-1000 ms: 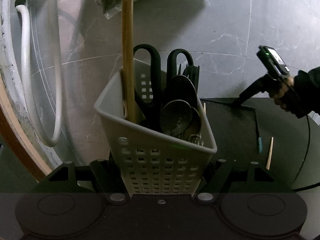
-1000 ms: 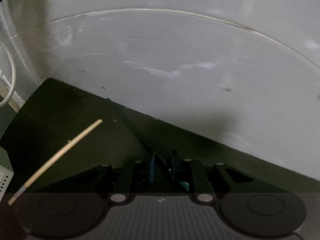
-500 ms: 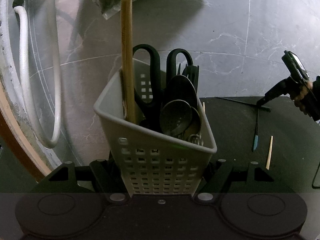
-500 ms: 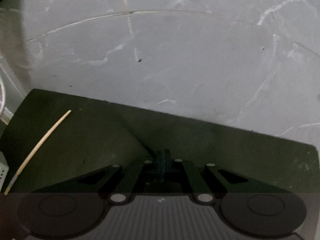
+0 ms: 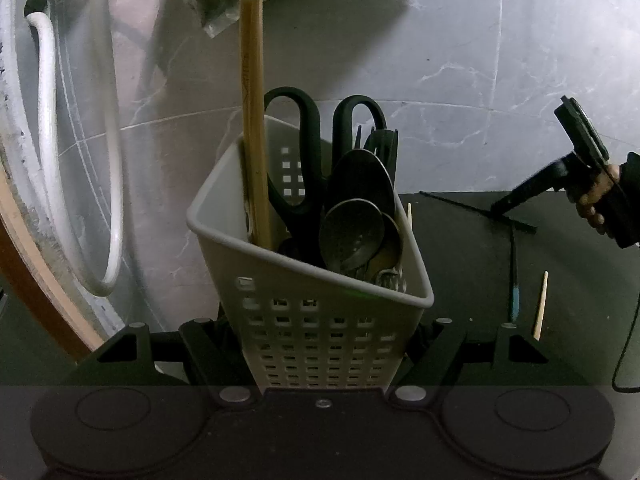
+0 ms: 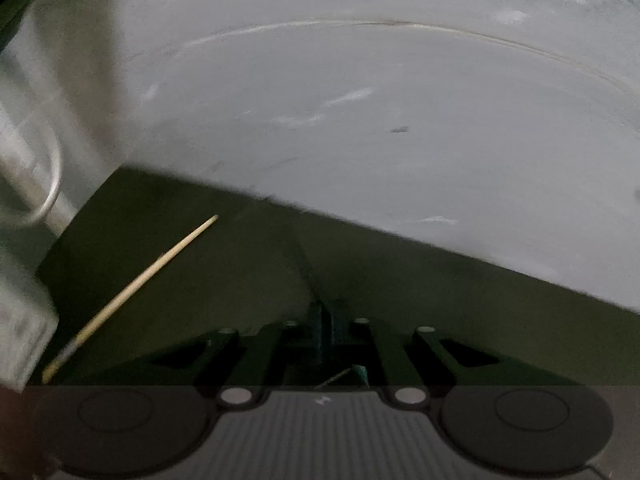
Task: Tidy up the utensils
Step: 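Lower the right gripper toward the dark teal-tipped stick, then close the right gripper on the dark teal-tipped stick, then lift the teal-tipped stick upright with the right gripper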
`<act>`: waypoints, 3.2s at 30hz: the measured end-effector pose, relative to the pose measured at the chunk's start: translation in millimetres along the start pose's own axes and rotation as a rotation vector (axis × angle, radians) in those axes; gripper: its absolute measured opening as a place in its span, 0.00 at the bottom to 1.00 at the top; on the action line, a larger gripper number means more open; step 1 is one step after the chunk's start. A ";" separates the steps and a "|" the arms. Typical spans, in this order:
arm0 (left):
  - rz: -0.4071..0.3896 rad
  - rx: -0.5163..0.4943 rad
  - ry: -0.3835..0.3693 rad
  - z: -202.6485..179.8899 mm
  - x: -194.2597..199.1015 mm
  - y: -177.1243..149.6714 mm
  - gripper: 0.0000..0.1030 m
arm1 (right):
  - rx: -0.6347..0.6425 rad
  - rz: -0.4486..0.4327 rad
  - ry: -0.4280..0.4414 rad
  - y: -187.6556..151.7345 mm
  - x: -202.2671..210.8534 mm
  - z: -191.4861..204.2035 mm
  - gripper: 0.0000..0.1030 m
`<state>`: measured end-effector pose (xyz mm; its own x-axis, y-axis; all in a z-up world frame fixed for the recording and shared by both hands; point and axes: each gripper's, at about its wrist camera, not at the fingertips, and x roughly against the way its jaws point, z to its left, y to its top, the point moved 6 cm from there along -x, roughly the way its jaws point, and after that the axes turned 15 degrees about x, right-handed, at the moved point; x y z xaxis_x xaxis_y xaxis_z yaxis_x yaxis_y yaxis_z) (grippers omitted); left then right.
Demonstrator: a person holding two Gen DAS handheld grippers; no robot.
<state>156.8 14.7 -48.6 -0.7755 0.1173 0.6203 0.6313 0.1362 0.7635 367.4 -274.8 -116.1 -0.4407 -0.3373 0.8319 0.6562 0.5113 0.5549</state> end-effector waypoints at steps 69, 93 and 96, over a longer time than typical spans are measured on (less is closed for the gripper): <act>-0.006 0.019 0.017 1.9 -2.0 -0.8 0.74 | 0.004 -0.011 -0.007 -28.0 28.4 22.0 0.61; -0.013 0.026 0.012 2.2 -1.9 -2.0 0.74 | 0.166 0.060 -0.022 -12.9 20.7 58.2 0.20; -0.013 0.024 0.011 2.4 -1.1 -2.2 0.74 | 0.180 0.065 -0.029 -7.2 14.9 59.4 0.17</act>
<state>156.2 16.7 -51.3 -0.7835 0.1049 0.6125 0.6211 0.1617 0.7669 319.7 -236.6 -108.0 -0.4202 -0.2773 0.8640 0.5650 0.6652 0.4882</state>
